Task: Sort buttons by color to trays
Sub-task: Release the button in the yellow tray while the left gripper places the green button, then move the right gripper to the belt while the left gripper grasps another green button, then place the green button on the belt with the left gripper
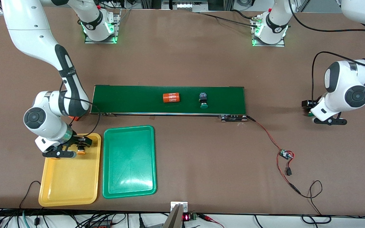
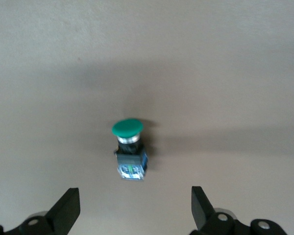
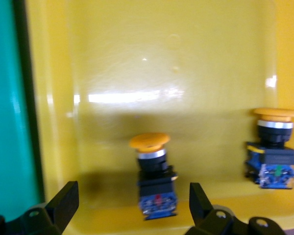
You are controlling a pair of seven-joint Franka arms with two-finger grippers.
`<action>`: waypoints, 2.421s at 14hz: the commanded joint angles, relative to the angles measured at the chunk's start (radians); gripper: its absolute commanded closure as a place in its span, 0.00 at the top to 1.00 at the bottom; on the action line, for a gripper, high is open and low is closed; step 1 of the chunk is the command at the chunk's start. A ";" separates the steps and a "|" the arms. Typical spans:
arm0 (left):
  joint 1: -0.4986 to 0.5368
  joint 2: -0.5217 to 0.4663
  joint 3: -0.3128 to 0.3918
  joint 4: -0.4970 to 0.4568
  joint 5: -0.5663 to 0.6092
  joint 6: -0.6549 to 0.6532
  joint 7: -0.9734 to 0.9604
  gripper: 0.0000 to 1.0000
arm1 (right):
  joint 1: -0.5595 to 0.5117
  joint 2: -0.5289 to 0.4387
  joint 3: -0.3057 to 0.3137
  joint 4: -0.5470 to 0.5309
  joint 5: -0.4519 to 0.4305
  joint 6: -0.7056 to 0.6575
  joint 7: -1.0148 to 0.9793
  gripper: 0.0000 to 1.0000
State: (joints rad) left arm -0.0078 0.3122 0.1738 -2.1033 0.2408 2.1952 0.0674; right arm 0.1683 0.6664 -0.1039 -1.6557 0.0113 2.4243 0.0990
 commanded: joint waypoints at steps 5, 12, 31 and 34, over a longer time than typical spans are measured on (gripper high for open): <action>0.012 -0.015 0.079 -0.176 0.000 0.278 0.060 1.00 | 0.089 -0.411 0.058 -0.344 0.006 -0.236 0.152 1.00; 0.035 0.063 0.081 -0.195 -0.159 0.373 0.175 1.00 | 0.229 -0.564 0.058 -0.400 0.006 -0.459 0.270 1.00; 0.000 0.021 -0.057 0.155 -0.365 -0.371 0.180 0.22 | 0.471 -0.432 0.063 -0.395 0.128 -0.188 0.584 1.00; -0.012 0.021 -0.201 0.177 -0.371 -0.373 0.048 0.23 | 0.500 -0.419 0.063 -0.386 0.128 -0.165 0.571 1.00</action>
State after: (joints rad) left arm -0.0160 0.3231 0.0507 -1.9534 -0.1125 1.8461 0.1968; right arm 0.6480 0.2353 -0.0382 -2.0590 0.1226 2.2438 0.6650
